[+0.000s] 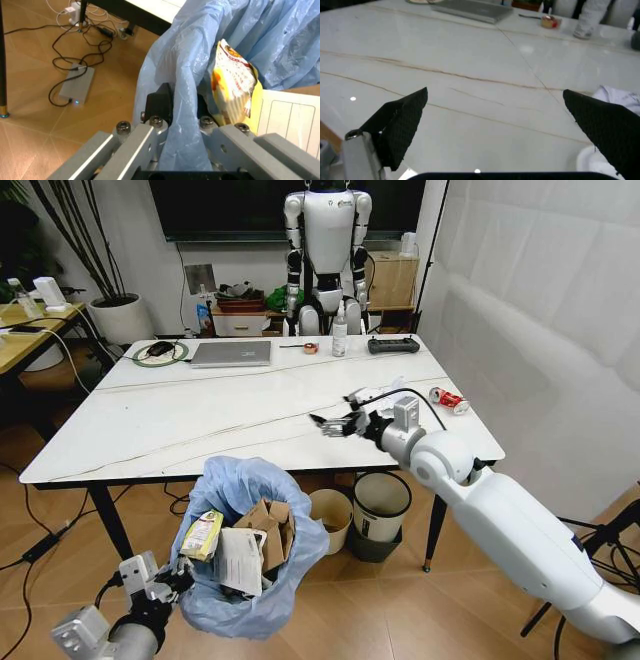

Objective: Pick up the trash bin and place the trash from the table into it.

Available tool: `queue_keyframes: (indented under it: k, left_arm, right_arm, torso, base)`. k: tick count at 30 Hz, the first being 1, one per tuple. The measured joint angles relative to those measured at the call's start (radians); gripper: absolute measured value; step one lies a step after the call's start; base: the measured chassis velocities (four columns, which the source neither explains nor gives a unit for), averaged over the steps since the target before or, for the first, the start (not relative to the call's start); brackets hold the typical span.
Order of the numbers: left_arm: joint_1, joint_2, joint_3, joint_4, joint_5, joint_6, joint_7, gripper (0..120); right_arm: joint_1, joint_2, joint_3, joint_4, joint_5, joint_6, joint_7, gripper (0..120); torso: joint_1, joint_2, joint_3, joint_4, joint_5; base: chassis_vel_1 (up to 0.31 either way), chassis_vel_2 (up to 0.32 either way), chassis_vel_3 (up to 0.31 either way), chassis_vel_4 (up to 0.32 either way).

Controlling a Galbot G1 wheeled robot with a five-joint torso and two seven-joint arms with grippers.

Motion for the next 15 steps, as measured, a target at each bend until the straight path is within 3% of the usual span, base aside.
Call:
queue_keyframes:
  k: [5,15]
  left_arm:
    - [0.005,0.004,-0.005,-0.003,-0.003,0.0,0.0,1]
    - [0.007,0.003,-0.006,-0.007,-0.006,0.0,0.0,1]
  right_arm:
    - [0.019,0.022,0.02,-0.159,-0.072,0.002,-0.053,97]
    - [0.018,0.023,0.032,-0.232,-0.107,0.032,-0.092,93]
  torso:
    - [0.0,0.0,0.0,0.0003,0.0001]
    - [0.0,0.0,0.0,0.0001,0.0001]
  base:
    - [0.0,0.0,0.0,0.0]
    - [0.0,0.0,0.0,0.0]
